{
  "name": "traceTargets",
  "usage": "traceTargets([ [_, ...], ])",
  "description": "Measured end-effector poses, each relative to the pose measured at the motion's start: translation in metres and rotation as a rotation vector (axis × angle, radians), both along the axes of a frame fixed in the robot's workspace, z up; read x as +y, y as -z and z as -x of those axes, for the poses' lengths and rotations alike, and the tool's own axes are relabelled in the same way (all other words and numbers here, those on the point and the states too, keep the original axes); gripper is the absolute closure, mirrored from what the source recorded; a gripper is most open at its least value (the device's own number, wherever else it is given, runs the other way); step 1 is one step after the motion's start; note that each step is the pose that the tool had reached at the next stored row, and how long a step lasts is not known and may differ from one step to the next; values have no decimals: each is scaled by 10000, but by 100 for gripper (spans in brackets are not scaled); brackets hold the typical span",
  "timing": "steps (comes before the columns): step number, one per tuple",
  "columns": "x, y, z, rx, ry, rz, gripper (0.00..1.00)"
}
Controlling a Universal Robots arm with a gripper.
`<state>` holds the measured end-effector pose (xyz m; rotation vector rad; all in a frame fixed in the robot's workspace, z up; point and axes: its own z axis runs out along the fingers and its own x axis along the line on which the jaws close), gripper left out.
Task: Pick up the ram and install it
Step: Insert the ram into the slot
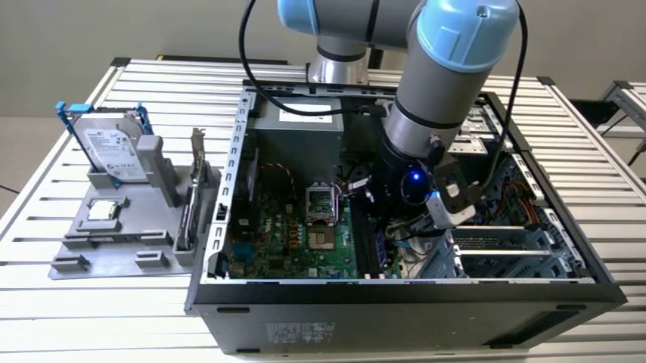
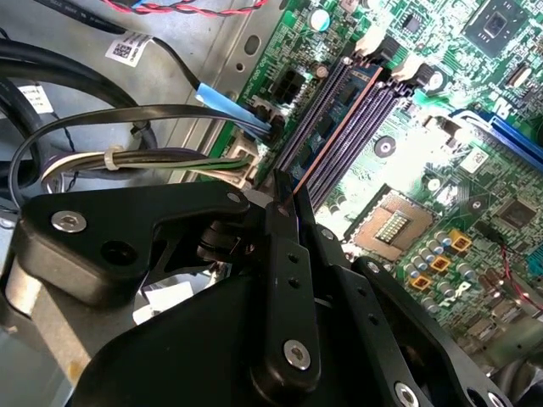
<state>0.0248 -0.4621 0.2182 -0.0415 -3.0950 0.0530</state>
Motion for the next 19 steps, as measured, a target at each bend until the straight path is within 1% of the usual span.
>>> traceTargets([
  [5,0,5,1,2,-14,-1,100],
  [11,0,6,1,24,-14,-5,100],
  [16,-13,6,1,50,-14,-3,100],
  [19,-14,8,2,53,-14,-2,100],
])
